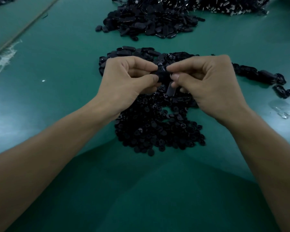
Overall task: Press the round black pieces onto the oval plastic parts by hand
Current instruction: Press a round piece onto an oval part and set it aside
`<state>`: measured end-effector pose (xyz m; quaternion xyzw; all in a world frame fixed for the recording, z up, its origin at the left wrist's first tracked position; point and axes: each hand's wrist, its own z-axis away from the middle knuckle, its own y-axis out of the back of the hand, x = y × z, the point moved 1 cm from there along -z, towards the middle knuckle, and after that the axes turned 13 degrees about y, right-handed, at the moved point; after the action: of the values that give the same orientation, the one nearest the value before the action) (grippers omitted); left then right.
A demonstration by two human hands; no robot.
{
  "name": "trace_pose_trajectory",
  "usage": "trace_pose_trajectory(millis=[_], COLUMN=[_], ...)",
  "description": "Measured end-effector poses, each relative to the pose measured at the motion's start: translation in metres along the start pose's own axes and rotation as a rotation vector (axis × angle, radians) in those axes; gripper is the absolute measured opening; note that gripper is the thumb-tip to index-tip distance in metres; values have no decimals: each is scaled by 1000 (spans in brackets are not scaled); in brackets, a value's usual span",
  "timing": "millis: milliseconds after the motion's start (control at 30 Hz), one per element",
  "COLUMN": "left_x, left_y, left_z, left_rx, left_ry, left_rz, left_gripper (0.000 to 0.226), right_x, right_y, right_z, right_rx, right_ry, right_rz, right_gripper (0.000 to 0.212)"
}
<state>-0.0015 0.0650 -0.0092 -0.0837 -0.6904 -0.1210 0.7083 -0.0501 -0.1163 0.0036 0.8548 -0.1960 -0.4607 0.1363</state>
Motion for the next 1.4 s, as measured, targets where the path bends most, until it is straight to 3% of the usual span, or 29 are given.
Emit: trace_pose_trajectory(millis=[200, 533, 767, 1033, 1233, 1400], left_x=[4, 6, 2, 3, 3, 2], left_y=[-1, -1, -2, -3, -5, -9], left_z=[3, 4, 4, 6, 8, 10], left_rx=[-12, -12, -3, 31, 52, 79], left_ry=[-43, -68, -77, -145, -187, -246], left_rz=[24, 34, -20, -145, -220, -301], left_gripper=[17, 19, 19, 21, 21, 22], right_x=[-5, -10, -10, -15, -18, -21], right_y=[1, 4, 0, -4, -8, -7], right_z=[-1, -3, 1, 4, 5, 5], right_rx=[30, 23, 24, 19, 39, -44], right_ry=[-90, -83, -31, 51, 81, 88], right_rz=[-164, -188, -3, 157, 275, 325], right_gripper=[18, 19, 14, 35, 31, 26])
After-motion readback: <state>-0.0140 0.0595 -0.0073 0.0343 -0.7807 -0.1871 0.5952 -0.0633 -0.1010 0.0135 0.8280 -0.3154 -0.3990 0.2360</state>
